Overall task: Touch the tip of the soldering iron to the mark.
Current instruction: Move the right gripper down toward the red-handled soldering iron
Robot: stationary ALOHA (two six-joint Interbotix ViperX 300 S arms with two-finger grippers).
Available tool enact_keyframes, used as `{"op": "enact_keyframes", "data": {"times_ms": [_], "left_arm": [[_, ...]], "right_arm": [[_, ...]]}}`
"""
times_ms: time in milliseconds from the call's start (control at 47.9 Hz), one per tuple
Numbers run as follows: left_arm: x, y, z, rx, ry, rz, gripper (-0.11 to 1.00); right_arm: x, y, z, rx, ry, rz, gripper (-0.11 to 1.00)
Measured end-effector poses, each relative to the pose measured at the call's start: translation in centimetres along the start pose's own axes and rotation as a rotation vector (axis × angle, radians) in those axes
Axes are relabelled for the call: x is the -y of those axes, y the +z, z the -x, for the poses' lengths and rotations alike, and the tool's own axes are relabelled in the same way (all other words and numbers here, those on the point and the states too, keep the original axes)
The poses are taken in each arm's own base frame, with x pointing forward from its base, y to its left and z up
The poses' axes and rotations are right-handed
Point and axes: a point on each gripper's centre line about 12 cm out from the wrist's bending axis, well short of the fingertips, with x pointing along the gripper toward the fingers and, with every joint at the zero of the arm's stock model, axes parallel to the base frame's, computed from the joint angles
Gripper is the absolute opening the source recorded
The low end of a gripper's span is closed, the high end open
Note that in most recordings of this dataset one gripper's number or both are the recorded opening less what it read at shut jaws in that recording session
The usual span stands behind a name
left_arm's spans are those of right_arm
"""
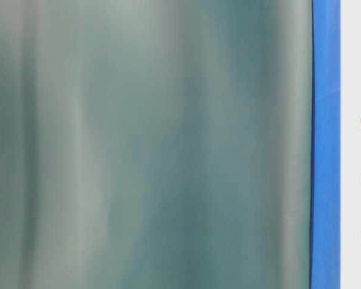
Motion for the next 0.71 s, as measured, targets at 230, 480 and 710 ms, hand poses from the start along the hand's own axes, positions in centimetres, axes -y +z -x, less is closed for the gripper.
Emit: {"op": "enact_keyframes", "data": {"times_ms": [230,480,710], "left_arm": [[0.0,0.1,0.1,0.005,-0.001,-0.009,0.00],[-0.1,-0.3,0.2,-0.006,0.006,0.000,0.00],[-0.1,-0.4,0.2,-0.008,0.007,0.001,0.00]], "right_arm": [[-0.3,0.1,-0.5,-0.029,0.013,-0.022,-0.06],[-1.8,0.0,-1.8,-0.063,0.083,-0.083,-0.06],[-3.8,-1.9,-4.0,-0.130,0.148,-0.149,0.15]]}}
